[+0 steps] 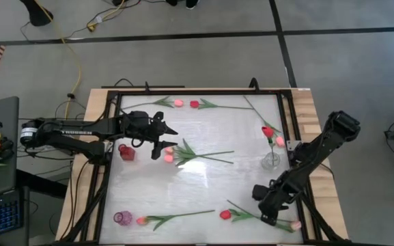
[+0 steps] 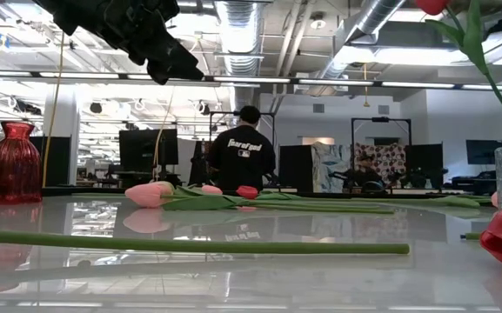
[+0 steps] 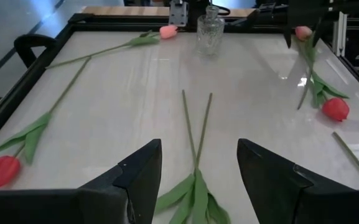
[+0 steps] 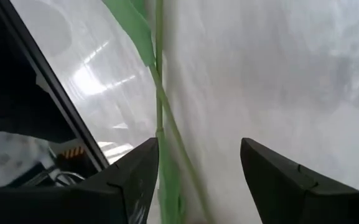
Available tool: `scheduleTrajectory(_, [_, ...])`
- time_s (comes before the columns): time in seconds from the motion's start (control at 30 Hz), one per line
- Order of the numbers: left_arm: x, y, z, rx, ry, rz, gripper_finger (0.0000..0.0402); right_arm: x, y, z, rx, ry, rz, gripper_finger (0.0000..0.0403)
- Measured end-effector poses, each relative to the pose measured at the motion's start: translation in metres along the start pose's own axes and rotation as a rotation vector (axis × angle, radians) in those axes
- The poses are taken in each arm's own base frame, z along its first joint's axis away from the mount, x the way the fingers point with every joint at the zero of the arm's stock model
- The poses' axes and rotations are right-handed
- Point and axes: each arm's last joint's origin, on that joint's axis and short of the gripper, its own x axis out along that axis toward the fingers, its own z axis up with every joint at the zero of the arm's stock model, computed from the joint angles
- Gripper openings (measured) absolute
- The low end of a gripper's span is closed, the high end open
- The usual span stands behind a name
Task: Sort flowers into vase by color
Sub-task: Put the bottom red flower into the transparent flower vase
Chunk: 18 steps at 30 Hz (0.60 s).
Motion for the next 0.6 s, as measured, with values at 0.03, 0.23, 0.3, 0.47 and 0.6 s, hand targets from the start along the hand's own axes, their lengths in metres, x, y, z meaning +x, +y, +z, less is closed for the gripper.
scheduleTrajectory(0.03, [0.0,0.0,0.0,0.0,0.001,0.0,0.0197,0.0,0.0,0.0,-0.03,-0.004,-0.001,0.0254])
scheduleTrajectory(0.23, [0.0,0.0,-0.001,0.003,0.011,0.002,0.0197,0.001,0.001,-0.002,-0.139,-0.068,-0.023,0.0241])
scheduleTrajectory(0.3, [0.0,0.0,-0.001,0.003,0.012,0.004,0.0197,0.001,0.003,-0.004,-0.152,-0.07,-0.017,0.0228])
scheduleTrajectory(0.47, [0.0,0.0,-0.001,0.027,0.011,0.016,0.0197,-0.001,0.01,-0.008,-0.177,-0.066,0.022,0.0193])
scheduleTrajectory(0.6, [0.0,0.001,0.001,0.029,-0.003,0.05,0.0197,-0.007,0.017,-0.008,-0.185,-0.072,0.044,0.0172])
